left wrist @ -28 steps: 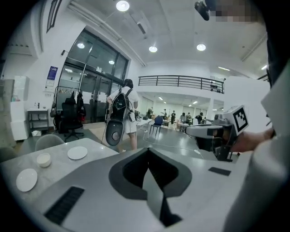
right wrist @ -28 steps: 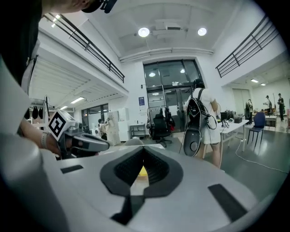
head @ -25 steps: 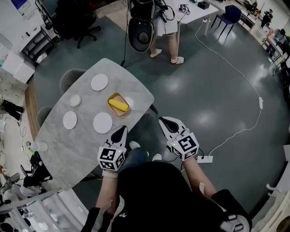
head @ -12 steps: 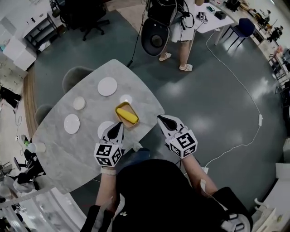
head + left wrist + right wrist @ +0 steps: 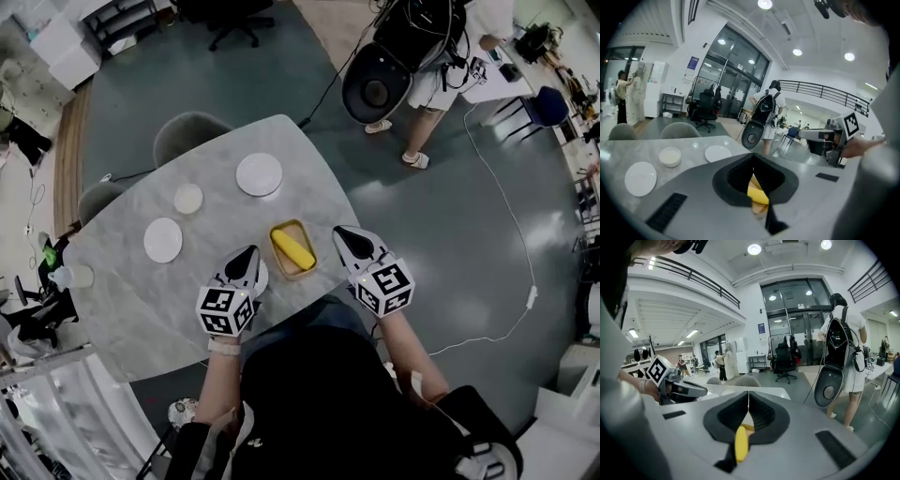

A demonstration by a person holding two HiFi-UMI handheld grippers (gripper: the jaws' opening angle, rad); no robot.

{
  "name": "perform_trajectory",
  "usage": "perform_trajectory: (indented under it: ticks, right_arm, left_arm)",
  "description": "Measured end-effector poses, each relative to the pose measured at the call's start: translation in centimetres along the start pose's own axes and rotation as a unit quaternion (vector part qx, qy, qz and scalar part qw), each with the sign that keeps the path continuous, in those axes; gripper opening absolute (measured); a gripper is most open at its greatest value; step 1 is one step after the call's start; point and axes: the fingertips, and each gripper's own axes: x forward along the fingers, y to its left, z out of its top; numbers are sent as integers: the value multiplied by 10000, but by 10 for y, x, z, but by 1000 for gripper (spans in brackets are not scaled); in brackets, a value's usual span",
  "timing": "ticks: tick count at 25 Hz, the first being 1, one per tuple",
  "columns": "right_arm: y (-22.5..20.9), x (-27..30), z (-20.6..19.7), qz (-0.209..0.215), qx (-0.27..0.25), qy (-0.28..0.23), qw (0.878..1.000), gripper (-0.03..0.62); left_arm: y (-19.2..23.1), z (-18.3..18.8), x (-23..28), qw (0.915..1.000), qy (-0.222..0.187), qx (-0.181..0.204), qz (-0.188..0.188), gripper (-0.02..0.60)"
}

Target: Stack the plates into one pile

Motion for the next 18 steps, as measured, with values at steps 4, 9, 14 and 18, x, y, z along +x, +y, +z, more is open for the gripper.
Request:
perform_trajectory:
  ticks: [4,9,14,18]
  right_arm:
    - [-2,40,6,229,-160,240,9993,17]
    - [-6,88,7,521,-286,537,9968,18]
    - [-13,135,2,848,-403,760,9927,18]
    - [-27,173,-7,1031,-516,934,9889,18]
  left_arm:
    - [27,-4,4,9995,84,-170,236,9]
    - [56,-12,17,9982,234,-239,492,9]
    - [81,-20,42,9961,419,-265,728,9]
    - [98,-27,65,9940,512,-420,870,9]
